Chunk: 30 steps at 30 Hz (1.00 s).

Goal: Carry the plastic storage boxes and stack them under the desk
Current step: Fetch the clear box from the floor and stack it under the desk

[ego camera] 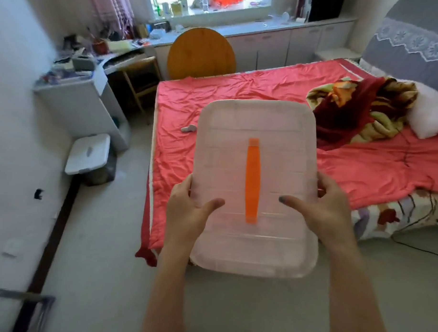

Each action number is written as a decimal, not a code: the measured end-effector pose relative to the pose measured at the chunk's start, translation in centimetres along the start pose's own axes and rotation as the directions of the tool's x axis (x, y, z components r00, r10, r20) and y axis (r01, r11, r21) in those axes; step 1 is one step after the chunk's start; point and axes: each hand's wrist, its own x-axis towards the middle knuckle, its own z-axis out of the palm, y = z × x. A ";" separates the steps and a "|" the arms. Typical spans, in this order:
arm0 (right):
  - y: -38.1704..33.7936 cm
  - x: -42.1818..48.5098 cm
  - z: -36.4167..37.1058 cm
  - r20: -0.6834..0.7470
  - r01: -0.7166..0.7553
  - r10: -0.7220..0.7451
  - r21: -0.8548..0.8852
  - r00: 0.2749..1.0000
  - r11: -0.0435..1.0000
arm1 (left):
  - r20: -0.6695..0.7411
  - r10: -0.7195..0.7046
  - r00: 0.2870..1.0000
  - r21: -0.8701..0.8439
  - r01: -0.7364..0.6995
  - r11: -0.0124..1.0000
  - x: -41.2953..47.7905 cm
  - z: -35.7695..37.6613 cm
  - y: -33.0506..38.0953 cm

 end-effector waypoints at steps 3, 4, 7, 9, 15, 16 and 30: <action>-1.8 -0.3 3.5 0.082 0.035 -0.037 0.024 0.996 0.999 | -0.094 -0.054 0.994 0.026 0.057 0.998 -0.7 -3.5 -1.5; -2.4 -0.4 4.7 0.105 0.050 -0.052 0.028 0.993 0.998 | -0.122 -0.073 0.990 0.023 0.077 0.997 -1.0 -4.7 -2.0; -4.2 -1.3 8.6 0.173 0.092 -0.097 0.034 0.980 0.995 | -0.203 -0.114 0.972 0.041 0.125 0.991 -1.7 -8.6 -4.0; -5.4 -2.2 11.1 0.217 0.102 -0.109 0.040 0.970 0.994 | -0.239 -0.137 0.961 0.039 0.151 0.988 -2.2 -11.2 -5.4; -9.1 -6.4 19.5 0.304 0.150 -0.156 0.045 0.940 0.988 | -0.315 -0.188 0.930 0.018 0.204 0.979 -3.7 -20.0 -10.3; -9.7 -7.2 20.7 0.312 0.154 -0.161 0.045 0.937 0.987 | -0.323 -0.196 0.926 0.019 0.213 0.977 -4.0 -21.3 -10.9; -17.4 -16.0 38.0 0.362 0.200 -0.214 0.077 0.907 0.977 | -0.351 -0.219 0.910 -0.039 0.220 0.975 -4.1 -39.6 -20.9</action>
